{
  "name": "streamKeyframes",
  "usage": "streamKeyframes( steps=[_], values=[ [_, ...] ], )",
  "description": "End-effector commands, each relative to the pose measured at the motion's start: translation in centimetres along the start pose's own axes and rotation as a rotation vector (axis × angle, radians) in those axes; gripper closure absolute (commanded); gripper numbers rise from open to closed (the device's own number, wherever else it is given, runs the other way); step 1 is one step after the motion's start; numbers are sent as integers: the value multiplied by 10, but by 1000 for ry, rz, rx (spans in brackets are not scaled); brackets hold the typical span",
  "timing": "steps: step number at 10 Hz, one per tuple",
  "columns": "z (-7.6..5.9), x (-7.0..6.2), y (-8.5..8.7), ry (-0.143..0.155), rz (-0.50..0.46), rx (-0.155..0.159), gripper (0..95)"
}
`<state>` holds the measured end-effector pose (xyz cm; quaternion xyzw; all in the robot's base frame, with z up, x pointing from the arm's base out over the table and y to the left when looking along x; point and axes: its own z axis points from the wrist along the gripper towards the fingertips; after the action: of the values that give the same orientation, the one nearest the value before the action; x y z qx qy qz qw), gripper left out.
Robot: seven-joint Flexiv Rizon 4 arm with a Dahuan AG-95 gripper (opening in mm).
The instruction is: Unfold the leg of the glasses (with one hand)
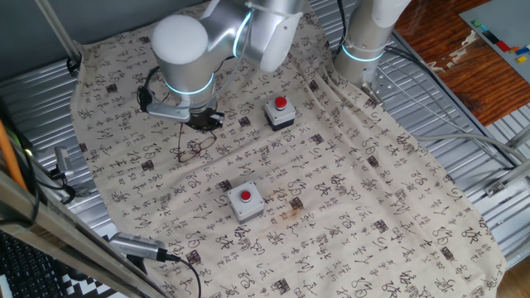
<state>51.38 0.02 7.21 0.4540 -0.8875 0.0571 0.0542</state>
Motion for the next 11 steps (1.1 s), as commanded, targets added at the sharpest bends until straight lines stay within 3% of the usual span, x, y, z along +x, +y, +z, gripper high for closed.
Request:
streamKeyframes(
  steps=[1, 4, 7, 11],
  values=[
    [-2, 1, 0, -7, 4, 3, 950],
    [-5, -6, -7, -15, 5, 34, 950],
    [-8, -15, -22, -10, -12, 39, 950],
    [-8, -15, -32, 4, -38, 54, 950]
  ],
)
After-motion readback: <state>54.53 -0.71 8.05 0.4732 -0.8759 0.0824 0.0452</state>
